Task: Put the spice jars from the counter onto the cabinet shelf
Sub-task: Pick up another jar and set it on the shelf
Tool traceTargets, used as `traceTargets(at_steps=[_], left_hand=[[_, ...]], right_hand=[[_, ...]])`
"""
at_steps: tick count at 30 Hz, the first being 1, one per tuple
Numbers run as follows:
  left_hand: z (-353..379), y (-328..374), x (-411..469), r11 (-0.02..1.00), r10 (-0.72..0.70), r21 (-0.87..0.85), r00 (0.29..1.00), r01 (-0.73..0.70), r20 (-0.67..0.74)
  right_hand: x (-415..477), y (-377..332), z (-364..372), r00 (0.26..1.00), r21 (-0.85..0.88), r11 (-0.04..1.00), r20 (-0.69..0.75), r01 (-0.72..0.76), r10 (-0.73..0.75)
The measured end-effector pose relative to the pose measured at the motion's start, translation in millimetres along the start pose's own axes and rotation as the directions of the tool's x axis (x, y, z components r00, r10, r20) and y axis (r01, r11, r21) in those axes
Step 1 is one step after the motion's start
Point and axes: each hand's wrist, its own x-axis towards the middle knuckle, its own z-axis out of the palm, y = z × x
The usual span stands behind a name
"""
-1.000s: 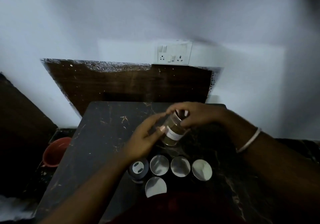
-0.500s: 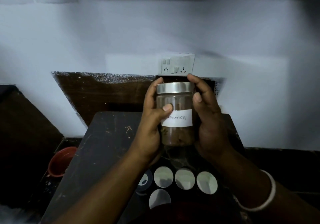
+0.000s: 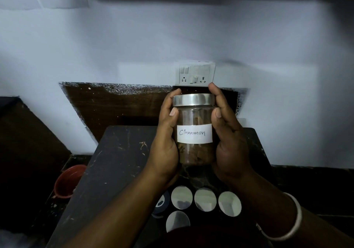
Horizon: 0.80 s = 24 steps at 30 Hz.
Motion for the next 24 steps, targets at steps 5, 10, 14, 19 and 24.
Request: traceTargets(at_steps=[5, 10, 14, 19, 24], left_hand=[[-0.4, 2.1, -1.3, 1.0, -0.002, 0.005, 1.0, 0.002, 0.008], [0.0, 4.8, -2.0, 1.0, 0.001, 0.024, 1.0, -0.001, 0.0], [-0.7, 5.3, -2.6, 1.0, 0.005, 0.017, 1.0, -0.005, -0.003], [-2.6, 5.4, -1.2, 1.0, 0.015, 0.019, 1.0, -0.015, 0.006], [-4.1, 5.9, 1.6, 1.0, 0.013, 0.002, 1.0, -0.013, 0.014]], right_hand=[[0.6, 0.3, 3.7, 1.0, 0.005, 1.0, -0.004, -0.006, 0.006], [1.1, 1.4, 7.6, 1.0, 0.015, 1.0, -0.021, -0.015, 0.015], [1.0, 2.6, 9.2, 0.999, 0.023, 0.999, -0.023, -0.026, 0.027], [1.3, 3.4, 10.8, 0.999, 0.022, 0.999, -0.023, -0.038, 0.038], [3.4, 3.0, 11.8, 0.999, 0.018, 0.999, -0.023, -0.046, 0.046]])
